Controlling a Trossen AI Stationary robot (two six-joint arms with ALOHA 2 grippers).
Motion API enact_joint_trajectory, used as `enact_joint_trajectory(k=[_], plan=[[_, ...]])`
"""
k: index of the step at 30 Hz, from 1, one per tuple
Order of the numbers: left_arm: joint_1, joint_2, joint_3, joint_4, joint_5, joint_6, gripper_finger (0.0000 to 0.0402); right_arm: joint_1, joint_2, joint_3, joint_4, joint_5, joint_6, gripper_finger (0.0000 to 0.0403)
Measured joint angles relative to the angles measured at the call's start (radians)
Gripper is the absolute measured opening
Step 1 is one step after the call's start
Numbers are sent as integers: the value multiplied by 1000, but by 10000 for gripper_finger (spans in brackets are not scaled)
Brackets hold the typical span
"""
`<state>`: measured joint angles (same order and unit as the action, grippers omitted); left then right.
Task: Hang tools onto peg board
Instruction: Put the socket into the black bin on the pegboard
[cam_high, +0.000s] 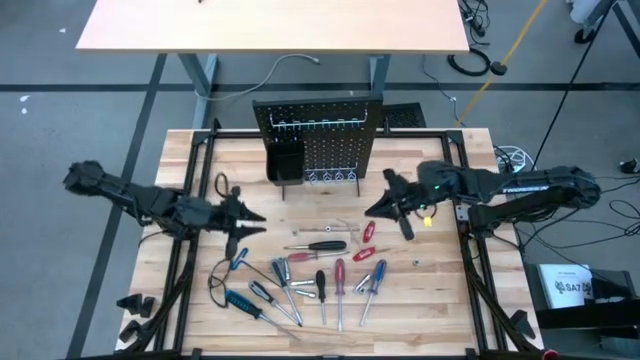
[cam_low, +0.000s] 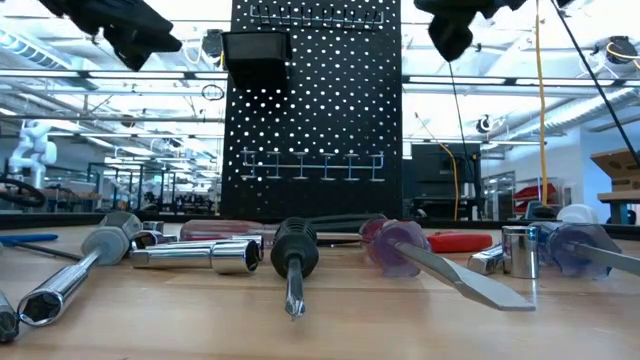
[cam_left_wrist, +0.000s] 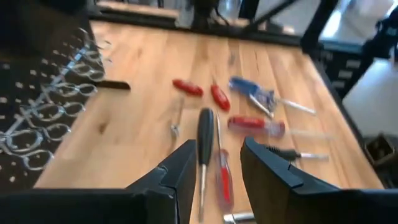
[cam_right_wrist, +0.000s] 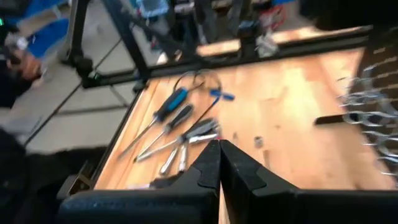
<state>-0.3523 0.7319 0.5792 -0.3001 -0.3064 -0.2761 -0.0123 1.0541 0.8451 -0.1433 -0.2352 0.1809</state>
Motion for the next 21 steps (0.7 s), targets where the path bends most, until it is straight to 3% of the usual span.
enact_joint_trajectory(k=[7, 14, 21], plan=[[-121, 103, 20, -99, -59, -160, 128, 70, 114, 83, -119, 58, -89, 55], [-125, 181, 20, -61, -66, -162, 128, 73, 155, 89, -119, 58, -141, 131], [-125, 246, 20, -10, -43, -124, 128, 74, 223, 89, -118, 50, -87, 150]])
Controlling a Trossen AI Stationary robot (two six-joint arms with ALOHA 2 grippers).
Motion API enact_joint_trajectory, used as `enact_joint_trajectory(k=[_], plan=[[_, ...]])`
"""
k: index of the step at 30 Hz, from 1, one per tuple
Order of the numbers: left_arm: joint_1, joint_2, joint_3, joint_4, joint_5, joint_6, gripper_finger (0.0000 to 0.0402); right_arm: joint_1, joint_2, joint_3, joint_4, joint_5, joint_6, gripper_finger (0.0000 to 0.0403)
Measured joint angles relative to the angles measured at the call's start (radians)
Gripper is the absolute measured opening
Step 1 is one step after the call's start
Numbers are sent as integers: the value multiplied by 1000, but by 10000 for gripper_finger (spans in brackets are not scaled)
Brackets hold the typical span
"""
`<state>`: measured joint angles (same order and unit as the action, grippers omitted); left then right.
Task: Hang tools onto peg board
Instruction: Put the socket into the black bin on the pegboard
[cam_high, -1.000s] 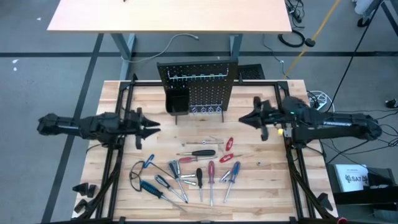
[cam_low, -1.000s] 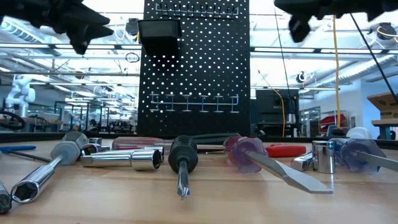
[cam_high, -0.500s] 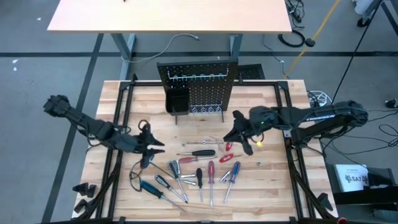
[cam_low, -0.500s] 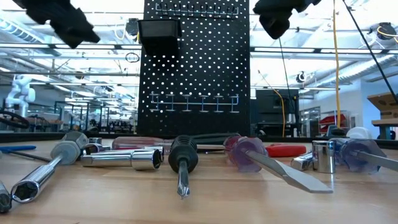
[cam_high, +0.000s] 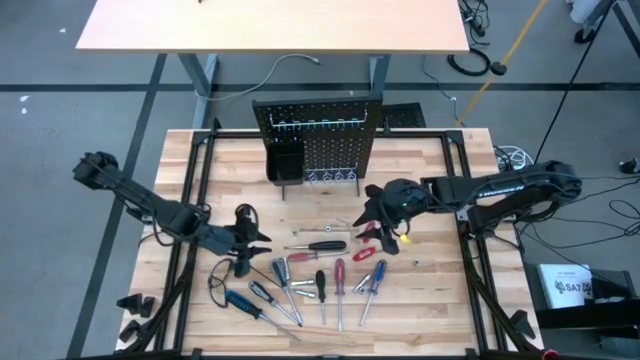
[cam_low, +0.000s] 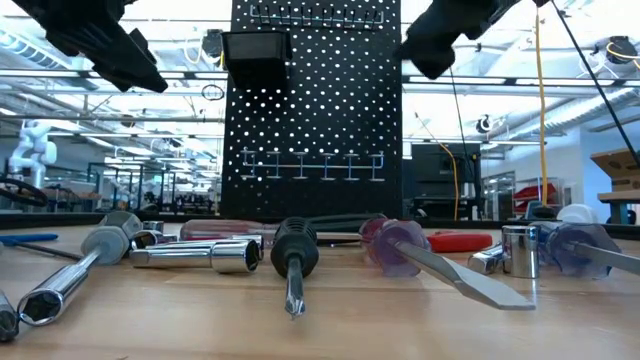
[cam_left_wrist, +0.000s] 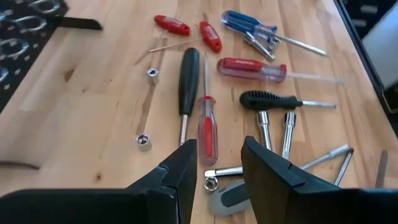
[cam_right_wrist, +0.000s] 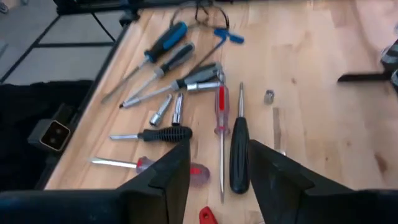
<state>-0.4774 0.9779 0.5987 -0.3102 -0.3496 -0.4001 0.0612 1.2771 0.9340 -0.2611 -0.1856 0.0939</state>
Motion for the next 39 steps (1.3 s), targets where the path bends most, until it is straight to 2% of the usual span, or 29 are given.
enact_joint_trajectory(k=[8, 16, 21, 31, 36, 39], plan=[[14, 52, 0, 24, 2, 66, 128, 69, 123, 0, -4, 14, 29, 140], [44, 68, 0, 25, 20, 74, 128, 136, 209, 0, 10, 227, 86, 137], [53, 68, 0, 44, 23, 75, 128, 128, 260, 0, 8, 235, 104, 137], [53, 68, 0, 128, 21, 147, 128, 117, 259, 0, 5, 238, 134, 137], [53, 68, 0, 140, -106, 146, 128, 115, 255, 0, -29, 243, 143, 137], [56, 68, 0, 149, -138, 146, 128, 111, 255, 0, -55, 246, 166, 137]])
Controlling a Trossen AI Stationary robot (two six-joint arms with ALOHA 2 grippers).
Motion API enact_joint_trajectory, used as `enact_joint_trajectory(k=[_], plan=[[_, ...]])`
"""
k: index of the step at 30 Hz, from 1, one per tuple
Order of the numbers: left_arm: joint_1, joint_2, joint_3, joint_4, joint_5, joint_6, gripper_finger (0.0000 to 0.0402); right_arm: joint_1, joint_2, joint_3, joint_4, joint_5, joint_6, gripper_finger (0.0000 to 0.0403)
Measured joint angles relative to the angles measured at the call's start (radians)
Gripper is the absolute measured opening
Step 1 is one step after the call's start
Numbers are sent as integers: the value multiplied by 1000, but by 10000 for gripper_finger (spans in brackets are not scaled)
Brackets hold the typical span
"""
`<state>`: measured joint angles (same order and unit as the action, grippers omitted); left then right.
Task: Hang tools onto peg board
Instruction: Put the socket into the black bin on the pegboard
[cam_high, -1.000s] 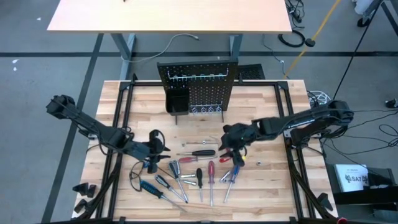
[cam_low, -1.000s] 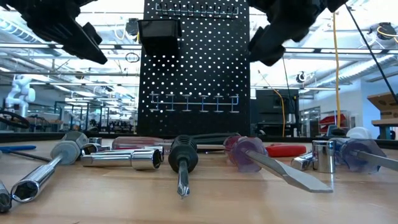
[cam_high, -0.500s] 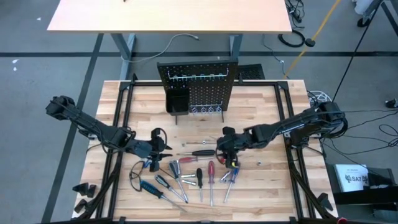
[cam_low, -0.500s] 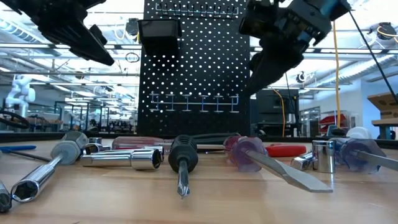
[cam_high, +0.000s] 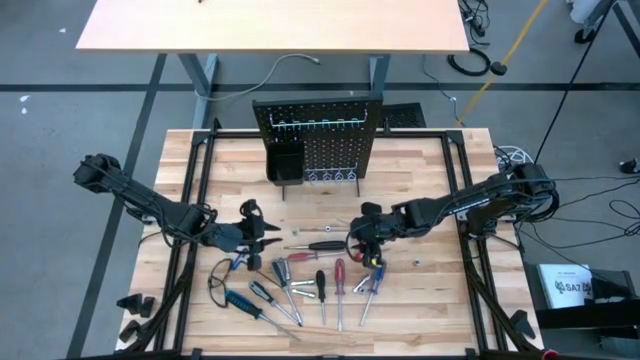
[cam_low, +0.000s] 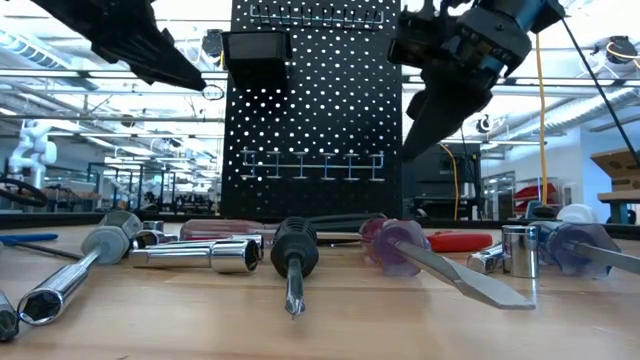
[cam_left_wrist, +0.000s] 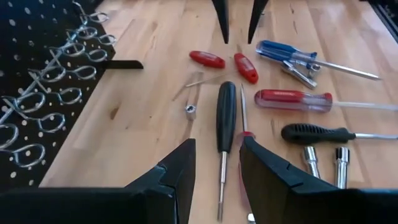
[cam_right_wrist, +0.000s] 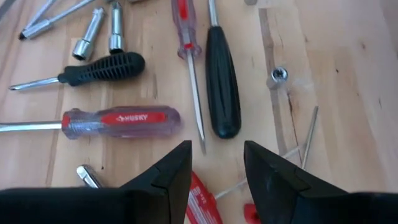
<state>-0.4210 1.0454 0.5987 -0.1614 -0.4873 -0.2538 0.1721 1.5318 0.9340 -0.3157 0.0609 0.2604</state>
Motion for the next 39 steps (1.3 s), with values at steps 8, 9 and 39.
enact_joint_trajectory(k=[8, 9, 39], plan=[[27, 0, -1, -31, 9, 4, 128, -3, 0, 0, -33, 72, 59, 137], [29, 0, -6, -39, 10, -1, 128, -3, 0, 0, -14, 72, 58, 137], [28, 0, -41, -59, 90, -55, 128, -3, 309, 245, 245, -8, -142, 137]])
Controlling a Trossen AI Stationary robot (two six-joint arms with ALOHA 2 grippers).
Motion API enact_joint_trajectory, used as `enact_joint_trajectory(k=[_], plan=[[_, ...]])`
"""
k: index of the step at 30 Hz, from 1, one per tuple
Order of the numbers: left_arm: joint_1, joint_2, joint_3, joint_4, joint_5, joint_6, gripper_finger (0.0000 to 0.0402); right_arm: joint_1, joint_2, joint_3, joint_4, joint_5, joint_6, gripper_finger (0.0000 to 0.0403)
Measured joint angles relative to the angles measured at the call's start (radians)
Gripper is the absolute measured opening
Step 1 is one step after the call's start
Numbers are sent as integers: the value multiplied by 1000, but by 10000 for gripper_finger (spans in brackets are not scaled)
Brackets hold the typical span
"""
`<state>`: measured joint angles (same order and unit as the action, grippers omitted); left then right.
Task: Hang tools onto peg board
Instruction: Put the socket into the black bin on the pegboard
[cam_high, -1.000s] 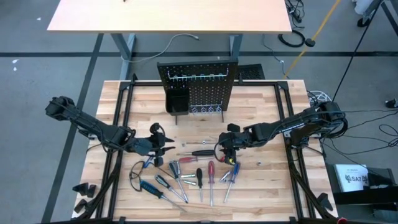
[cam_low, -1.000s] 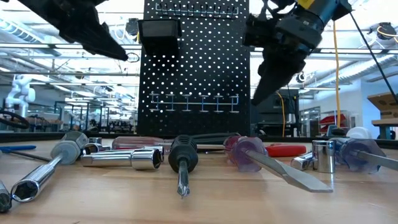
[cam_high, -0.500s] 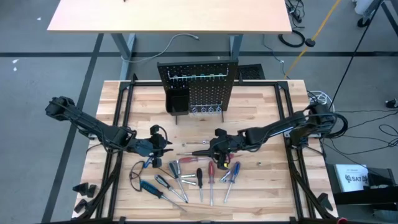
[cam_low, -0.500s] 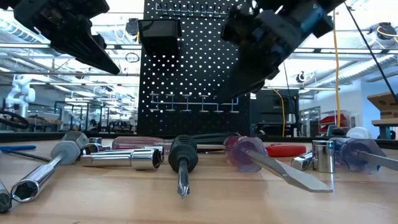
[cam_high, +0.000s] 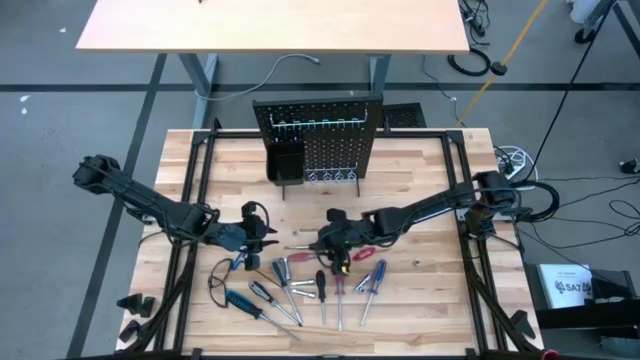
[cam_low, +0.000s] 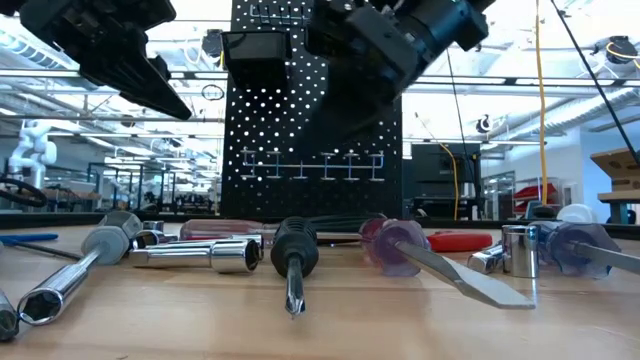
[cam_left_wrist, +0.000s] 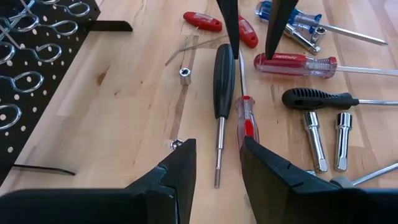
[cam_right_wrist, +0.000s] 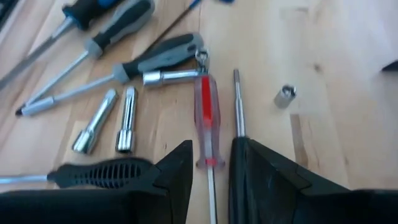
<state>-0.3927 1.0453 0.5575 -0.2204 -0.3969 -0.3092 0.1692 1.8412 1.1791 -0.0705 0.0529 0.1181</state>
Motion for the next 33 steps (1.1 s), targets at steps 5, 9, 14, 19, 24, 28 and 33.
enact_joint_trajectory(k=[5, 9, 14, 19, 24, 28, 33], plan=[[1, 0, 0, 1, -50, -45, 128, -1, 10, 25, 8, 93, 28, 137], [2, 17, 0, 20, -113, -56, 128, -9, 11, 25, -59, 128, 53, 137], [1, 85, 0, 22, -107, -43, 128, -15, 11, 24, -167, 129, 91, 137], [32, 155, 0, 29, -101, -16, 128, -49, 11, -8, -149, 126, 103, 137], [93, 189, -1, 59, -87, 64, 128, -83, 11, -39, -122, 131, 103, 137], [128, 157, -49, 131, -62, 109, 128, -90, 11, -73, -61, 131, 103, 137], [152, 55, -220, 349, -10, 75, 128, -90, 8, -151, 15, 131, 112, 137]])
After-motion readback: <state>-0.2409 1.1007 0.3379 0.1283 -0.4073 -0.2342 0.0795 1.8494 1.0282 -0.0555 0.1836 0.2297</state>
